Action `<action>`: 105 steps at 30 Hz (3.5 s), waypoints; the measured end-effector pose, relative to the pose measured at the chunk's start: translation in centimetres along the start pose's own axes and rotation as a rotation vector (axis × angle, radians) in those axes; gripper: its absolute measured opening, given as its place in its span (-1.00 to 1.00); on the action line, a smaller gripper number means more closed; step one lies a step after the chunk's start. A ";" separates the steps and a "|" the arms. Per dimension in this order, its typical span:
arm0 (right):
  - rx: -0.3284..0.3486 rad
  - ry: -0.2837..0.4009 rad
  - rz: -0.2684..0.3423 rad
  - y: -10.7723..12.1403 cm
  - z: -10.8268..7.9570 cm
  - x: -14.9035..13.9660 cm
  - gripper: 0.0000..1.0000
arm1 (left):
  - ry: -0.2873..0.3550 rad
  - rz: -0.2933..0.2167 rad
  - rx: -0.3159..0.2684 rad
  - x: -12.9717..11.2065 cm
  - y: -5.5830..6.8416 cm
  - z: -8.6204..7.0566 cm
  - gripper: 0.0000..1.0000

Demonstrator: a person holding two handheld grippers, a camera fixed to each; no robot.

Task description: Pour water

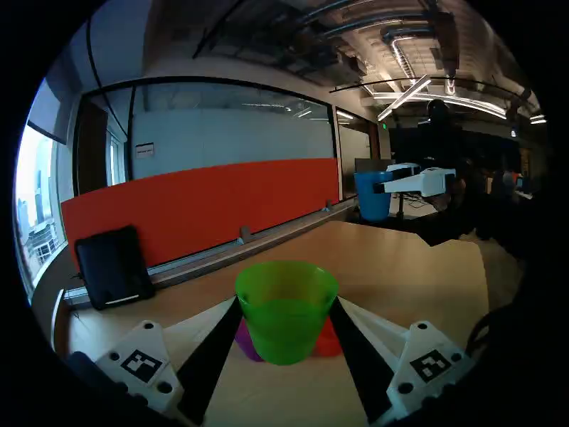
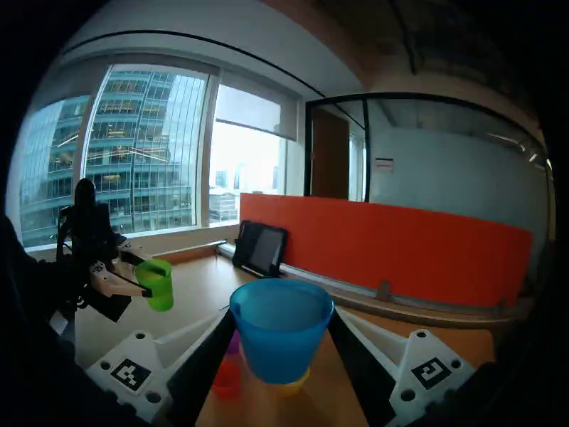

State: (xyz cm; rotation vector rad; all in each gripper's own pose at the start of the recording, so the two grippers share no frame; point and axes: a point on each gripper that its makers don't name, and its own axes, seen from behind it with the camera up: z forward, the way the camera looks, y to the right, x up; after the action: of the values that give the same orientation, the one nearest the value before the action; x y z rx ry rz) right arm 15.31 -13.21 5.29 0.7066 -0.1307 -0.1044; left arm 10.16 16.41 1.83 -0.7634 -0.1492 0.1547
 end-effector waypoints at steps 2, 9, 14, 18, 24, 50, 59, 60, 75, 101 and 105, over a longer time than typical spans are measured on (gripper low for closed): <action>0.004 -0.018 -0.010 0.0 0.0 -1.0 0.84 | -0.015 -0.001 -0.002 -0.5 0.0 0.1 0.69; 0.025 -0.081 -0.029 -0.3 0.0 -3.9 0.84 | -0.088 0.010 -0.009 -2.8 0.0 0.9 0.70; 0.038 -0.134 -0.033 -0.6 0.2 -6.1 0.84 | -0.136 0.007 -0.011 -4.3 -0.1 1.4 0.69; 0.046 -0.171 -0.041 -0.9 0.3 -7.8 0.84 | -0.170 0.006 -0.017 -5.6 -0.1 1.8 0.69; 0.063 -0.217 -0.036 -1.3 0.5 -9.9 0.84 | -0.224 0.014 -0.027 -7.4 0.1 2.1 0.70; 0.117 -0.380 -0.037 -2.3 0.8 -18.0 0.84 | -0.402 -0.002 -0.075 -14.4 0.9 2.9 0.70; 0.122 -0.420 -0.023 -2.5 0.8 -20.2 0.84 | -0.429 -0.015 -0.087 -15.9 1.1 3.6 0.70; 0.122 -0.423 -0.022 -2.5 0.8 -20.5 0.84 | -0.431 -0.017 -0.088 -16.1 1.1 3.7 0.70; 0.122 -0.451 -0.007 -2.6 1.2 -22.5 0.84 | -0.458 -0.051 -0.099 -18.2 1.2 4.0 0.70; 0.097 -0.470 -0.017 -2.2 1.9 -24.2 0.85 | -0.474 -0.080 -0.083 -19.5 1.1 2.4 0.93; 0.085 -0.472 -0.021 -1.8 1.9 -24.6 0.84 | -0.467 -0.095 -0.078 -19.6 1.3 1.7 0.93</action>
State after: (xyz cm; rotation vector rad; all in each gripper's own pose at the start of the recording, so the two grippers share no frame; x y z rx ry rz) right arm -9.37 -12.32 3.47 0.7589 -0.5818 -0.2868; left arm -9.41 14.70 0.67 -0.7863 -0.6364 0.2364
